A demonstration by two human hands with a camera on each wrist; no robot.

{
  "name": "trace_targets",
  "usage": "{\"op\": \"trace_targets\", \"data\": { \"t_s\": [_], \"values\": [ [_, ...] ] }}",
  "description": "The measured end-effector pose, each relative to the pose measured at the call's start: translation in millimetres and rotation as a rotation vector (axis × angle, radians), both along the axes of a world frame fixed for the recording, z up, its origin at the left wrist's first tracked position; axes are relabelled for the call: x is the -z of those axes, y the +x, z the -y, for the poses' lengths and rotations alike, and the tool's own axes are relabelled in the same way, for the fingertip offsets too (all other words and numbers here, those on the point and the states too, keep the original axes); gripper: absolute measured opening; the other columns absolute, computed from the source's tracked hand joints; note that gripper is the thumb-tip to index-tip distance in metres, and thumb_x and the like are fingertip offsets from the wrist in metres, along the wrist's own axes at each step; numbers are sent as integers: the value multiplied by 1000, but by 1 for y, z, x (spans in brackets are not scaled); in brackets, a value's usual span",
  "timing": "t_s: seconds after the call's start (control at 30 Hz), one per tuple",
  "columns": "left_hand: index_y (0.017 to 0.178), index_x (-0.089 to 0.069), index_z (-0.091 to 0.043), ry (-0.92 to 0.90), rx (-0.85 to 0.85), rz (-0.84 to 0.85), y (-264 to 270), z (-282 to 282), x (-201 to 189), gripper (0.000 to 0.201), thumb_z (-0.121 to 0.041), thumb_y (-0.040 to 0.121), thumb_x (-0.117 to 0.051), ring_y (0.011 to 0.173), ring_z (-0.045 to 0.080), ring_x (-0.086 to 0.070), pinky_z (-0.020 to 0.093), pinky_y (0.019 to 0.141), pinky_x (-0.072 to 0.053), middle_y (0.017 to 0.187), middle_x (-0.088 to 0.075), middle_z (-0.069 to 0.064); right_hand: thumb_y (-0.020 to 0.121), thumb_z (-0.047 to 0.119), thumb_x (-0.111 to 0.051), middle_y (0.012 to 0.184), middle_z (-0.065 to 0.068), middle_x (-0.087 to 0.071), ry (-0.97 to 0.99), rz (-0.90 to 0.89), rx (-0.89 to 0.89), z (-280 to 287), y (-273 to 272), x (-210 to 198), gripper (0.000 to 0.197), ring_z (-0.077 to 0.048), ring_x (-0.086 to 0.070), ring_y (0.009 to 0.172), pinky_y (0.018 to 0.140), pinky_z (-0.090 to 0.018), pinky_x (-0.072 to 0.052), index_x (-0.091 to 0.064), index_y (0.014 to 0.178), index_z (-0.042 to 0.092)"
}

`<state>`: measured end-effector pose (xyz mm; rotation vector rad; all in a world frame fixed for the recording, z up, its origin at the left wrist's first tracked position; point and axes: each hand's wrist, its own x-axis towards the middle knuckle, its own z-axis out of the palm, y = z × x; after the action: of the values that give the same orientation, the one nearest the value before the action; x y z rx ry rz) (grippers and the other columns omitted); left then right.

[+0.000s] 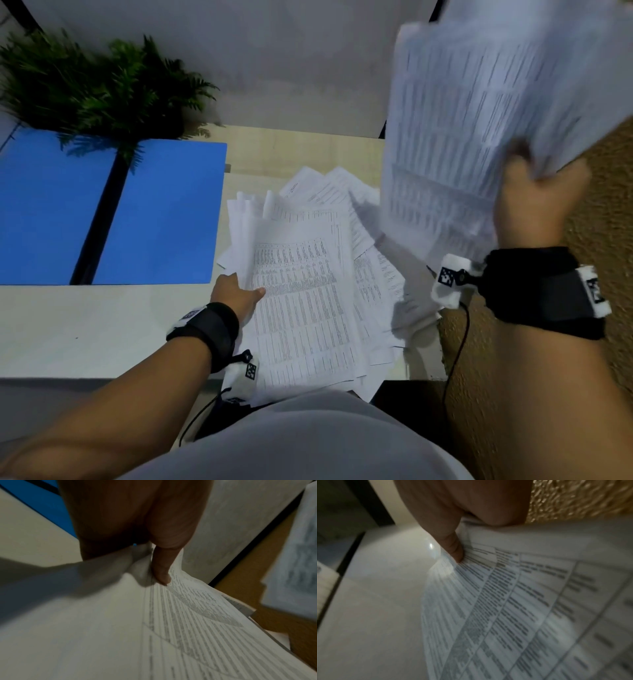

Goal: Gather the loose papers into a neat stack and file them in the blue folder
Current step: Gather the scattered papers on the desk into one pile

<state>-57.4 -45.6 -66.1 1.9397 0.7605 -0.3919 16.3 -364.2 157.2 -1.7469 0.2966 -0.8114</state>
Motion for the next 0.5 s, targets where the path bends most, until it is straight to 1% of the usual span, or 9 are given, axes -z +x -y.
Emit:
{"op": "trace_targets", "data": {
  "t_s": [0.07,0.13,0.2,0.27,0.33,0.4,0.43,0.47,0.5],
  "values": [
    [110,-58,-1,23,13,50,-2,1,-2,38,-21,83,-75,100,28,-61,35,88,-51,109,-63,9,85,15,-64,93,0,-69,35,-39,-83,-10,1,1,16,10,-65,74,71,-15,-54,-67,100,10],
    [115,-58,-5,-67,-3,80,-5,0,-1,33,-20,87,-70,104,27,-60,36,92,-49,113,-64,7,85,16,-65,97,-5,-70,19,-198,-146,-22,9,27,25,-1,-68,79,74,-22,-57,-67,107,5],
    [123,-55,-11,-191,-38,88,-8,-2,2,39,-30,90,-64,115,28,-59,41,102,-46,123,-63,6,84,17,-67,99,-7,-70,38,-381,-191,-37,15,64,30,-16,-69,88,77,-28,-60,-65,111,3],
    [132,-50,-18,-289,-76,74,-8,-5,7,61,-55,84,-56,128,29,-53,47,109,-41,134,-59,1,85,14,-65,96,-7,-69,127,-532,-273,-54,15,105,26,-20,-68,87,75,-25,-61,-61,109,5],
    [149,-30,-20,-345,-100,15,-5,-9,12,93,-76,77,-47,142,23,-37,48,116,-30,150,-41,-4,89,10,-60,100,-9,-67,87,-673,-325,-73,8,137,23,-26,-67,91,78,-26,-57,-59,111,8],
    [155,-11,-24,-426,-123,-46,-3,-5,-2,115,-88,67,-48,144,12,-29,43,120,-21,156,-30,-9,90,11,-61,108,-10,-63,23,-776,-316,-88,0,162,30,-28,-64,96,81,-29,-51,-55,118,7],
    [155,-5,-24,-492,-127,-61,-3,-3,-7,117,-85,68,-54,139,7,-32,39,119,-19,153,-33,-11,89,11,-63,109,-10,-60,8,-813,-319,-97,-5,170,33,-27,-61,95,80,-29,-49,-51,120,6],
    [155,-2,-22,-519,-113,-64,-4,0,-12,111,-72,76,-61,130,4,-37,34,115,-22,144,-40,-12,88,11,-65,108,-11,-57,18,-832,-330,-101,-6,183,34,-26,-58,95,80,-29,-48,-48,117,5],
    [155,-7,-19,-498,-91,-63,-7,3,-13,101,-53,83,-68,123,4,-41,32,109,-28,137,-44,-9,86,11,-67,108,-11,-56,51,-854,-361,-109,-12,189,35,-27,-57,95,80,-30,-48,-46,112,5]
  ]
}}
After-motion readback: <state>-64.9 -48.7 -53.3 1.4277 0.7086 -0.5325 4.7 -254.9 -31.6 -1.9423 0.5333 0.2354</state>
